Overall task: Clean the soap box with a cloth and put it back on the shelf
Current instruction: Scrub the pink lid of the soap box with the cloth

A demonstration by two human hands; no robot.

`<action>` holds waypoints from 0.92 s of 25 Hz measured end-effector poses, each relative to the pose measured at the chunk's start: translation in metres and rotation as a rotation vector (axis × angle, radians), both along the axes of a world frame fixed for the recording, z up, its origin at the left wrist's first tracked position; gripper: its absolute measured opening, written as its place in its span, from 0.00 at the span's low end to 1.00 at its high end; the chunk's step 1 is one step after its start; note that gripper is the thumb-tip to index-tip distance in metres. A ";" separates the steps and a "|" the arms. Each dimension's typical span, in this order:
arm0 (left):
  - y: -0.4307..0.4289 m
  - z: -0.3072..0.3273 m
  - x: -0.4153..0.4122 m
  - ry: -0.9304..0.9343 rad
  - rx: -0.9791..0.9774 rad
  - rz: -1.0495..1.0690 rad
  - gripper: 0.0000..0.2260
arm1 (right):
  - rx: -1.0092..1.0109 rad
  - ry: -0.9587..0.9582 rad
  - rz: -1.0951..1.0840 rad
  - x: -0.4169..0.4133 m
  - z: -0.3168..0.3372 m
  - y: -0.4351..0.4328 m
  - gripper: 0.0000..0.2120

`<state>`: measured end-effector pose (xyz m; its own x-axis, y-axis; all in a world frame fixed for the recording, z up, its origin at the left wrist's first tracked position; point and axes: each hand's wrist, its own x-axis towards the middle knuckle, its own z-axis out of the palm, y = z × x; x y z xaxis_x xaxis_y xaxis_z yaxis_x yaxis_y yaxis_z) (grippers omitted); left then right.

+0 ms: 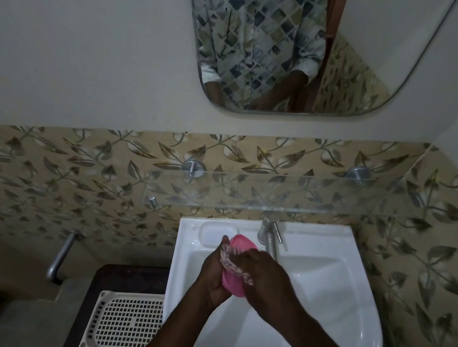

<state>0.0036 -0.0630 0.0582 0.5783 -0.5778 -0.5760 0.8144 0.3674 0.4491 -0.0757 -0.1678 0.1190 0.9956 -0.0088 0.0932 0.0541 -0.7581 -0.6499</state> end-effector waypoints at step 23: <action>-0.008 0.002 0.018 -0.204 0.360 0.035 0.22 | -0.010 0.162 -0.353 0.032 -0.005 -0.022 0.05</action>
